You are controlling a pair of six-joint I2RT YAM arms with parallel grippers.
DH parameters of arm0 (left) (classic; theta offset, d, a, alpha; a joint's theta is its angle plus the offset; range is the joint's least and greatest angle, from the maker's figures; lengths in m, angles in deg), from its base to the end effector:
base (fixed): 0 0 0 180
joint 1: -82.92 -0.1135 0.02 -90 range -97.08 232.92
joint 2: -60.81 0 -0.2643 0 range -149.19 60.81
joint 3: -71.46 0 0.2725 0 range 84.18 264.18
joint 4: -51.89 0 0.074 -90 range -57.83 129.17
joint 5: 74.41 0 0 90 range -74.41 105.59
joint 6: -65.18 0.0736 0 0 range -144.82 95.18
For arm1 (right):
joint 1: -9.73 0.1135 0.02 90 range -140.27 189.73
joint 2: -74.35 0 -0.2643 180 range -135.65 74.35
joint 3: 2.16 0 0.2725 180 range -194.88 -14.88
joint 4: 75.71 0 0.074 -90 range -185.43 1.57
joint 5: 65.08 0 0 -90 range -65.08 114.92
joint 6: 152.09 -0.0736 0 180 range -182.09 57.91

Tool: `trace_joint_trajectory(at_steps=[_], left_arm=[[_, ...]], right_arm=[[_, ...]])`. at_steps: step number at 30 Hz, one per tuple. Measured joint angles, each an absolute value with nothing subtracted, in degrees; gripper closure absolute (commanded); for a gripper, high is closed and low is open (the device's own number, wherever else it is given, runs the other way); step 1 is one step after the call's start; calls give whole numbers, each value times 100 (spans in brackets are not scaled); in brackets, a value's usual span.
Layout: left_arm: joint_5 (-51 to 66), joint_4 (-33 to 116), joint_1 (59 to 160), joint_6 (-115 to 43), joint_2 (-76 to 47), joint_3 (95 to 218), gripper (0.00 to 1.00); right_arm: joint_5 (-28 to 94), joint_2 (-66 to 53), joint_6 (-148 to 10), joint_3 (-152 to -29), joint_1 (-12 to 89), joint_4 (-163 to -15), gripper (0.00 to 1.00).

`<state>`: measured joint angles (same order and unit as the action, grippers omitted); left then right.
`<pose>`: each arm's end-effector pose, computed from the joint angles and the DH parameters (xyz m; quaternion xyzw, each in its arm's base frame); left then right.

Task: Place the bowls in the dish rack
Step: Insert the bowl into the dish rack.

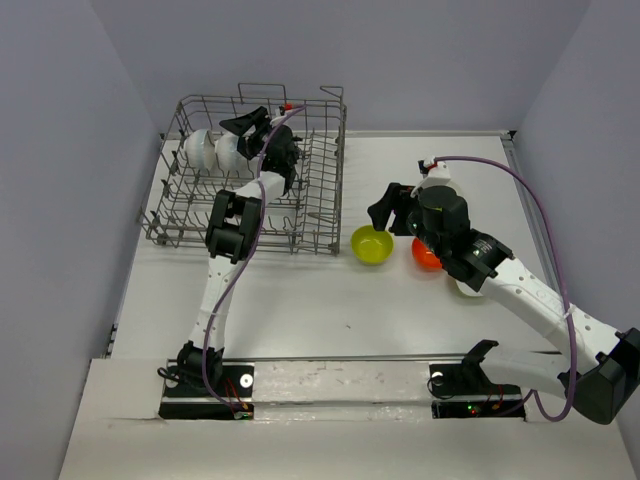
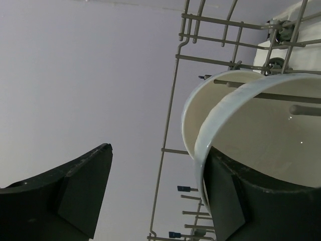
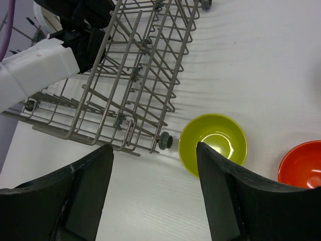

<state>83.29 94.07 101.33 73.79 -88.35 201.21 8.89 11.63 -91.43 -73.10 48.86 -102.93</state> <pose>0.5888 -0.1242 0.1979 0.1498 0.6357 0.6814 0.3304 0.2497 0.1770 0.3402 0.0119 0.8101 0.2297 0.5393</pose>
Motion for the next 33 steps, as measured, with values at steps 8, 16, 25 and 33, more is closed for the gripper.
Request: trace_joint_trajectory(at_steps=[8, 16, 25, 33], left_arm=[[8331, 9085, 10153, 7047, -8750, 20001, 7], [8353, 8443, 10172, 6461, -8590, 20005, 1], [8412, 7022, 10266, 5408, -8566, 20412, 1], [8126, 5431, 10286, 3963, -8531, 20927, 1]], right_arm=[[889, 1163, -9143, -7310, 4886, -10293, 27], [889, 1161, -9143, -7310, 4886, -10293, 27], [889, 1041, -9143, -7364, 4886, -10321, 27], [880, 962, -9143, -7555, 4886, -10387, 27]])
